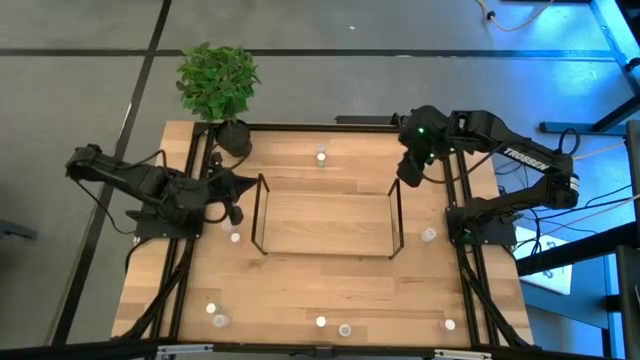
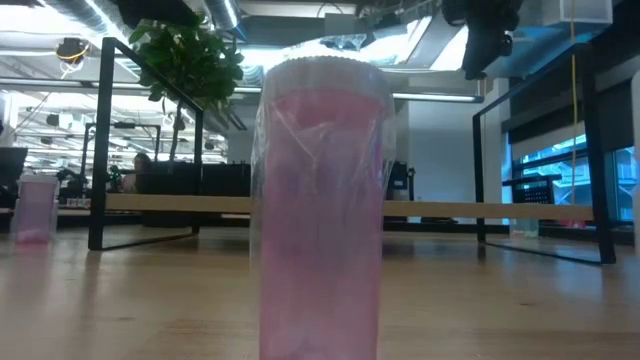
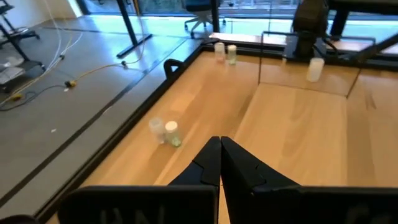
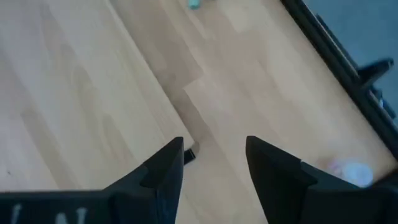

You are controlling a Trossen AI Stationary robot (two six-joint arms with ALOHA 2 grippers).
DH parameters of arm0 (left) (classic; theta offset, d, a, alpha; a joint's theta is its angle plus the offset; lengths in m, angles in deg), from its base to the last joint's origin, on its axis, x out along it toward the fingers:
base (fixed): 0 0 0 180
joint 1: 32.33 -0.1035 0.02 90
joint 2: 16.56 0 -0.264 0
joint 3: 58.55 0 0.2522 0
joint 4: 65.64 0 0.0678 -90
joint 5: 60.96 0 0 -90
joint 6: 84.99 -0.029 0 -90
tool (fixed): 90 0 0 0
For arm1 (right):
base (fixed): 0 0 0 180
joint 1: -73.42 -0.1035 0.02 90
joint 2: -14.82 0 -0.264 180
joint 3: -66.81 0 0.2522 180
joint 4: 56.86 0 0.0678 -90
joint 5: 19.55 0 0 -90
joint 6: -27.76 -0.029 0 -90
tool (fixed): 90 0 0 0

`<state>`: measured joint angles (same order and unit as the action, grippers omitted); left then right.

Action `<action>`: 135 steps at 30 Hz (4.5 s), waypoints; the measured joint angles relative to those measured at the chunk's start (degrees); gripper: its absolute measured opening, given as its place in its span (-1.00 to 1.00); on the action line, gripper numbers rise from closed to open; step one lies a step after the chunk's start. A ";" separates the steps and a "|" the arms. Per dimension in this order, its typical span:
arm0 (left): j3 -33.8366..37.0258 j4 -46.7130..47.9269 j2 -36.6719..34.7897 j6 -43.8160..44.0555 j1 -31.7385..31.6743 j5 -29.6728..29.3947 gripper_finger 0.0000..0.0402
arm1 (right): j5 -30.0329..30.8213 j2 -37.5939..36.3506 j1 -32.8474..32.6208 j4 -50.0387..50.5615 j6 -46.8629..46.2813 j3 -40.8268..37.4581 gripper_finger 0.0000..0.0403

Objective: Pick and place medicine bottles onto shelf by color
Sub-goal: Put the top right blue pill bottle on the shelf

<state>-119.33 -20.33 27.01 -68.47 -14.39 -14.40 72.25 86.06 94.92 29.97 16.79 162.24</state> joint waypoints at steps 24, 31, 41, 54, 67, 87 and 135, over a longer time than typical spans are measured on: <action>-0.77 1.13 -0.02 -1.58 -7.17 3.40 -1.00 | 8.06 -0.20 1.92 6.45 -11.33 0.00 -0.12; -0.77 0.96 -0.04 -0.19 -7.17 -1.23 -1.00 | 8.06 -0.20 1.92 4.67 -11.31 0.00 -0.12; -0.75 0.96 -0.04 -0.19 -7.17 -1.24 -1.00 | 8.08 -0.20 1.92 4.37 -12.95 0.00 -0.12; -0.75 0.98 -0.04 -0.19 -7.17 -1.25 -1.00 | 7.63 -1.00 5.58 8.71 -16.39 0.00 -0.12; -0.75 0.98 -0.03 -0.20 -7.17 -1.23 -1.00 | 8.86 -6.60 6.47 7.45 -24.21 -2.95 -0.12; -0.75 0.98 -0.04 -0.20 -7.17 -1.24 -1.00 | 8.98 -6.54 6.47 6.36 -26.64 -2.99 -0.12; -0.73 0.98 -0.02 -0.19 -7.16 -1.25 -1.00 | 15.08 -6.49 6.45 2.23 -50.25 -11.78 -0.12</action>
<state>-120.07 -19.35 26.99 -68.65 -21.56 -15.65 87.33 79.57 101.37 32.20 -33.46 150.46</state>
